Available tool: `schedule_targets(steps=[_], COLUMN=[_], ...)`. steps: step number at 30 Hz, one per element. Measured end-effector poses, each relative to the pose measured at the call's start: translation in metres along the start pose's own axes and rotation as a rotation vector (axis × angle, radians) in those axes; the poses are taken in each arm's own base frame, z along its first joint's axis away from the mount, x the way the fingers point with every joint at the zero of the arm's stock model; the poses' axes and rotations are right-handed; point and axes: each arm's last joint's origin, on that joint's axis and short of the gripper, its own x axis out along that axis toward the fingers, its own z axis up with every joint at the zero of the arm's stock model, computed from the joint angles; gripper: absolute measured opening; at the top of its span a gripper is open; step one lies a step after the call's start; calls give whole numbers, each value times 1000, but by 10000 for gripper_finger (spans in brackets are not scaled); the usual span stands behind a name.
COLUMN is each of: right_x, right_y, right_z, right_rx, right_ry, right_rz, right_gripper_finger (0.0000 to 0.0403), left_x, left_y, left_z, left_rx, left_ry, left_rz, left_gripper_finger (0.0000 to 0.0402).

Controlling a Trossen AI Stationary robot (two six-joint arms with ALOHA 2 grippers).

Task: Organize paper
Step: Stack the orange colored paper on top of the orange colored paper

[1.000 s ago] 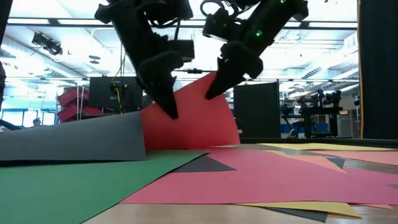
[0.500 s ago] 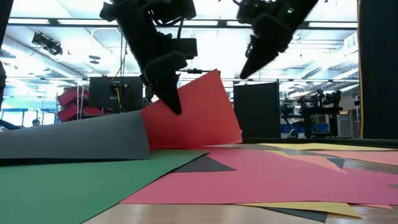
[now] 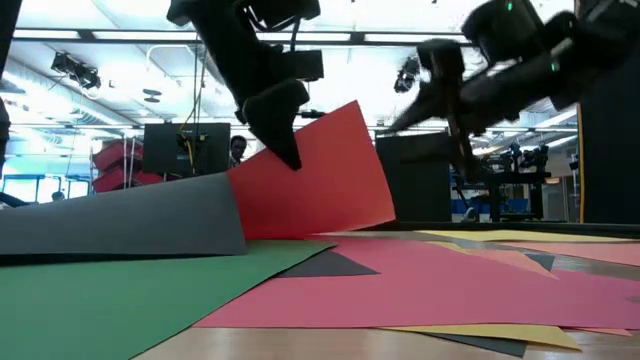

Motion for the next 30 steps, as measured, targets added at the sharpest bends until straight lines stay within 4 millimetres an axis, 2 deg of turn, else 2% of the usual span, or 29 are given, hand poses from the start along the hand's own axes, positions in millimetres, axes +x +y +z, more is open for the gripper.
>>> schedule_targets(steps=[5,11,18,23,30], right_x=[2,-1,-4,-4,1], right_y=[-15,-13,-25,-28,-37], right_z=[4,20,20,22,27], right_rx=[142,233,324,375,449], right_ry=[-24,-115,-82,-90,-110], right_rz=[-40,105,80,71,63], right_gripper_finger=[202,258,309,315,295], left_x=[-1,-1,-1,-1,-5], left_y=[1,1,2,2,-6], left_z=[1,0,1,3,12], left_rx=[25,31,53,51,90], left_ry=[-4,-2,-14,-33,-137], left_rz=[22,38,67,78,61], left_gripper_finger=[0,0,0,0,0])
